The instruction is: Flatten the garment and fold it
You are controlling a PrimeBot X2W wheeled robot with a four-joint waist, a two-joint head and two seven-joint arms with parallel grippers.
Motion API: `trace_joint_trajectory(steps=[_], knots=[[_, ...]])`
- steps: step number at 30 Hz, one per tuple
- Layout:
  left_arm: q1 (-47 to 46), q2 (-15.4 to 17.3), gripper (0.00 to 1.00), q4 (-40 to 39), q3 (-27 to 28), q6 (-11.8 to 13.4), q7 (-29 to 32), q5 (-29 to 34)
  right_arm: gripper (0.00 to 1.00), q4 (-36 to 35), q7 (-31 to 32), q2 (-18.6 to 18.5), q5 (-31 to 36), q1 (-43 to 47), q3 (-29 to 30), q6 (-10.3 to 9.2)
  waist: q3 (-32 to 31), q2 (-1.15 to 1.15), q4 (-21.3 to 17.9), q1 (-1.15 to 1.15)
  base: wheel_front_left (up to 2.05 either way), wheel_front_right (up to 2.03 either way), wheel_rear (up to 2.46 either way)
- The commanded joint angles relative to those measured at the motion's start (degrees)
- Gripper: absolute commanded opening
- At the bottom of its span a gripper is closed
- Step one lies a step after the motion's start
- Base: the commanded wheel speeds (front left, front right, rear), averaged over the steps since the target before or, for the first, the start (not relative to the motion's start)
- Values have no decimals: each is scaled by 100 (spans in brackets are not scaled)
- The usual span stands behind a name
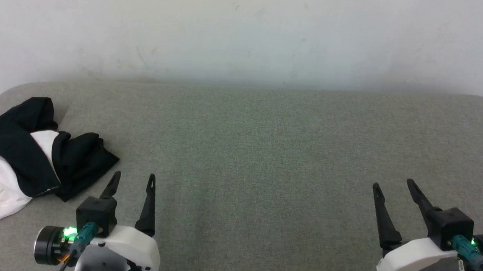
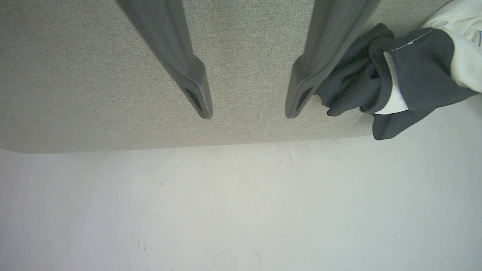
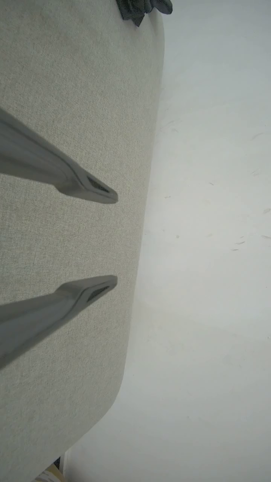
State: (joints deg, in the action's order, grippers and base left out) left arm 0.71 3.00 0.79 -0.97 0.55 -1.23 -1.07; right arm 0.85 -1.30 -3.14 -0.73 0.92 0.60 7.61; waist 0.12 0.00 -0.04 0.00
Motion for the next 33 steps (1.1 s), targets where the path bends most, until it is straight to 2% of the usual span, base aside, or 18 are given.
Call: trace_joint_trajectory(steps=[1,17,33], knots=[[29,-2,100,26,-27,16,-67,-67,100,20,-62,3,-48,11,25,-2,1,0,0,0,0,0,0],[46,-3,100,99,-101,34,-259,-212,100,48,-254,7,-51,32,-8,-3,16,0,85,0,0,0,0],[119,-5,100,77,-126,92,-450,-311,100,89,-445,10,-85,99,-52,-5,-11,0,467,0,0,0,0]])
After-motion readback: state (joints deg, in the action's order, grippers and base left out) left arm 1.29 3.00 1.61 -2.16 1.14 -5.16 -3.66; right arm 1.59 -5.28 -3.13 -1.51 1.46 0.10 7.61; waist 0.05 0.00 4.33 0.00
